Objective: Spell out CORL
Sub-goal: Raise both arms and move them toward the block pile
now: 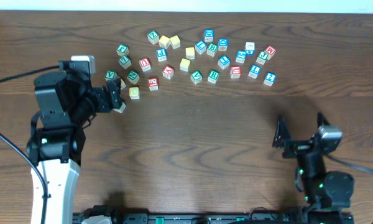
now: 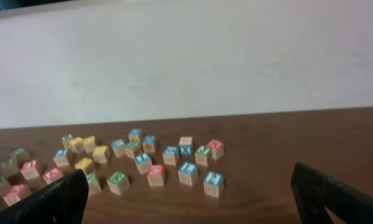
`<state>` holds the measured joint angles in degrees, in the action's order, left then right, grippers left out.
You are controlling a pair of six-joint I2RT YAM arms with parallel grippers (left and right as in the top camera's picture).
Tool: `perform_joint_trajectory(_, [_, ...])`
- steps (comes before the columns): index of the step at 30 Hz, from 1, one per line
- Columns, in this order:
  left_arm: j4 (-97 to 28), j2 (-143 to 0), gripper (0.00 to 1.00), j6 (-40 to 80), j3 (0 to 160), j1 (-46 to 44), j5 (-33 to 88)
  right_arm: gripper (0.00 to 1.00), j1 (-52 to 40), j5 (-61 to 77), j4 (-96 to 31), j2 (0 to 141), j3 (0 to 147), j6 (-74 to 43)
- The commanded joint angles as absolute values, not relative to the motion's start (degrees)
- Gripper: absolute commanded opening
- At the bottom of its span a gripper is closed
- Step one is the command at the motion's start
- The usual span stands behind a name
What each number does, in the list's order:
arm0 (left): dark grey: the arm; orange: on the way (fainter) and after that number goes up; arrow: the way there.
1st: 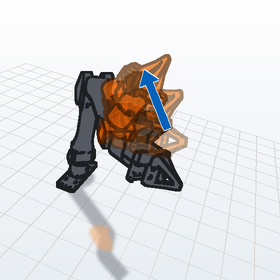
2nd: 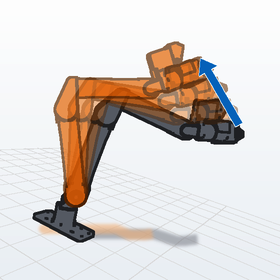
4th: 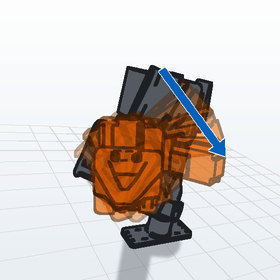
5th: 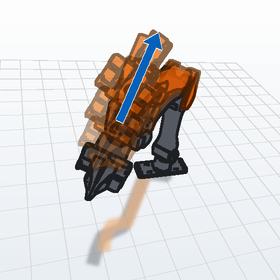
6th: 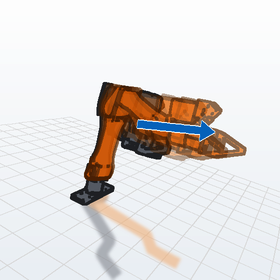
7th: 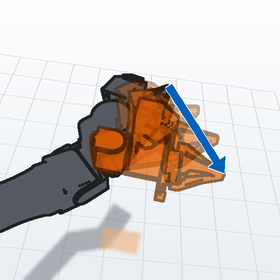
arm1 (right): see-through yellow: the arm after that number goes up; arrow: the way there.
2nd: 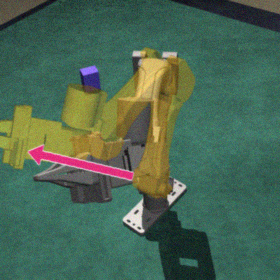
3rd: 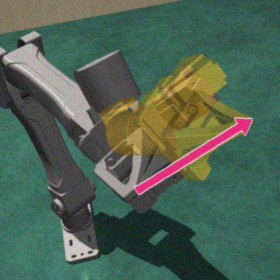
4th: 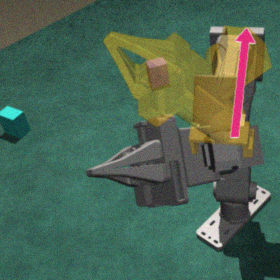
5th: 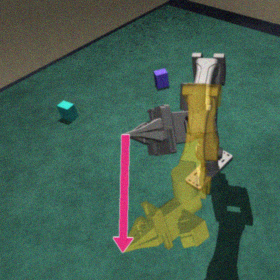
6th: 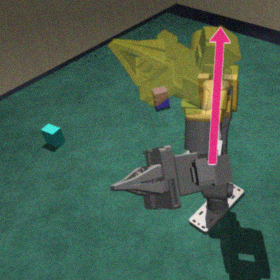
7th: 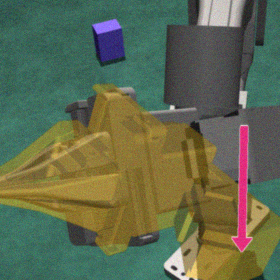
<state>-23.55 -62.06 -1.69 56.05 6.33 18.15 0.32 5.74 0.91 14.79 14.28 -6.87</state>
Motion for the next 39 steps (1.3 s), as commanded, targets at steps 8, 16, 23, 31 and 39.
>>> perform_joint_trajectory(8, [-24.7,-68.0,0.91,-1.2,64.3,6.3,19.0,0.99,0.3,8.1,-3.4,42.0,38.3,-6.1])
perform_joint_trajectory(16, [-32.4,-72.1,0.91,0.1,72.7,6.3,19.0,0.99,0.3,12.6,-21.5,60.2,60.5,-4.4])
perform_joint_trajectory(23, [-40.7,-78.3,0.91,0.0,79.9,6.3,19.0,0.99,0.3,12.6,-41.2,72.2,76.4,-4.4])
perform_joint_trajectory(31, [-58.5,-92.0,0.91,-3.4,99.0,6.0,19.0,0.99,0.3,17.7,-53.6,81.7,87.7,-4.4])
perform_joint_trajectory(39, [-65.4,-97.9,0.91,-4.7,105.8,4.1,18.9,0.99,0.3,16.9,-60.0,86.3,93.3,-4.1])
